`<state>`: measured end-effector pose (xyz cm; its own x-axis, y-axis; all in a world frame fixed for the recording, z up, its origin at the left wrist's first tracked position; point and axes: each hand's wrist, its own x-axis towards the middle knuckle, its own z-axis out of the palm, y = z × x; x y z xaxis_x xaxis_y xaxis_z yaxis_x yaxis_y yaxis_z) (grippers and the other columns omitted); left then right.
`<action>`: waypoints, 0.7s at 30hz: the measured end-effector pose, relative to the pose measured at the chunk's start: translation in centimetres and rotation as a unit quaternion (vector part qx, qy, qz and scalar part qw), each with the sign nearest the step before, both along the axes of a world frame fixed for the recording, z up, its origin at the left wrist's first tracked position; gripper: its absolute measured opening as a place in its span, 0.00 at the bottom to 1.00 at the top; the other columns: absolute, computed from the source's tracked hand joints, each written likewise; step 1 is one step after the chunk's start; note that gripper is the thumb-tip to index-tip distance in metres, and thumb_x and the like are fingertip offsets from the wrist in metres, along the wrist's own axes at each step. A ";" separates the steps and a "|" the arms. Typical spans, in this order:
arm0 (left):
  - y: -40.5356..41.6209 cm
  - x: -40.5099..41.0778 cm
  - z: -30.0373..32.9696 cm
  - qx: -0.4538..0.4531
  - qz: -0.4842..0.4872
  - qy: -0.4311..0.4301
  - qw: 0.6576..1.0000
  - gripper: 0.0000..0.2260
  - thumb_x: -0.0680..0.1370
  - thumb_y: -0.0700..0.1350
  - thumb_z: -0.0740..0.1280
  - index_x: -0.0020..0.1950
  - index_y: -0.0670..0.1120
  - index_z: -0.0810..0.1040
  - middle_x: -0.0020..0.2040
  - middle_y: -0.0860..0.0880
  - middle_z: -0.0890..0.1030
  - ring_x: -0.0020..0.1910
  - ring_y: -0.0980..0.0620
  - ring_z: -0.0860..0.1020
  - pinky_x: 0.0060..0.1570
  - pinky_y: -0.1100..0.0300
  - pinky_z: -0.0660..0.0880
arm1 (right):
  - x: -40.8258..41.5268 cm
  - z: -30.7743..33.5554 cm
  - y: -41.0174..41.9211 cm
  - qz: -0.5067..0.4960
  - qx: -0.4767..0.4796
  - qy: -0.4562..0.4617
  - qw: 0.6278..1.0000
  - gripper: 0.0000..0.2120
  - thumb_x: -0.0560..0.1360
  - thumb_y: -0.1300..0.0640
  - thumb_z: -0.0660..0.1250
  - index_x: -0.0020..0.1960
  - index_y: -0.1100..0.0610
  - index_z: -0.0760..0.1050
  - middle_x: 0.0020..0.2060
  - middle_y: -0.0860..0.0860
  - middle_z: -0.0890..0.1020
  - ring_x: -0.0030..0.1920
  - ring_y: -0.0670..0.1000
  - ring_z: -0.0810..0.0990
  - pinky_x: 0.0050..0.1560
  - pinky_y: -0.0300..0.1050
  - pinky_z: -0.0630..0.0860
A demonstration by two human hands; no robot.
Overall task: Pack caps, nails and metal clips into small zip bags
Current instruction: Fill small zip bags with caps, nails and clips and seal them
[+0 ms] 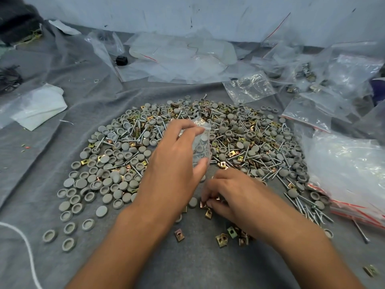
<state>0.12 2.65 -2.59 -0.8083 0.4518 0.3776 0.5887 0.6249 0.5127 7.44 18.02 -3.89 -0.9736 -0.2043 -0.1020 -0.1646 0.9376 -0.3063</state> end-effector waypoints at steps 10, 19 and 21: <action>0.1 0.0 0.0 0.003 -0.006 0.005 1.000 0.24 0.73 0.45 0.75 0.69 0.48 0.75 0.63 0.55 0.71 0.45 0.60 0.69 0.56 0.65 0.73 | 0.0 0.3 -0.8 0.003 0.016 0.008 1.000 0.06 0.80 0.43 0.64 0.55 0.40 0.74 0.48 0.37 0.71 0.54 0.43 0.72 0.47 0.40 0.66; -0.1 -0.2 -0.1 -0.015 0.003 -0.005 1.000 0.25 0.73 0.47 0.74 0.70 0.50 0.74 0.63 0.57 0.70 0.45 0.63 0.67 0.52 0.73 0.68 | -0.1 -0.3 -0.4 -0.045 -0.100 0.005 0.994 0.05 0.83 0.48 0.57 0.48 0.40 0.64 0.46 0.40 0.72 0.46 0.42 0.71 0.49 0.46 0.75; -0.1 -0.2 0.0 -0.018 0.000 -0.005 1.000 0.26 0.73 0.48 0.73 0.70 0.50 0.73 0.63 0.58 0.70 0.45 0.63 0.67 0.51 0.74 0.67 | -0.5 0.1 -0.3 -0.108 -0.174 0.097 0.974 0.03 0.82 0.47 0.58 0.50 0.40 0.66 0.44 0.39 0.73 0.46 0.41 0.74 0.45 0.38 0.73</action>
<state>-0.06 2.56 -2.63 -0.8119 0.4650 0.3529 0.5837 0.6424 0.4966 6.93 17.74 -3.82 -0.9918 0.0190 0.1264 -0.0605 0.8013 -0.5952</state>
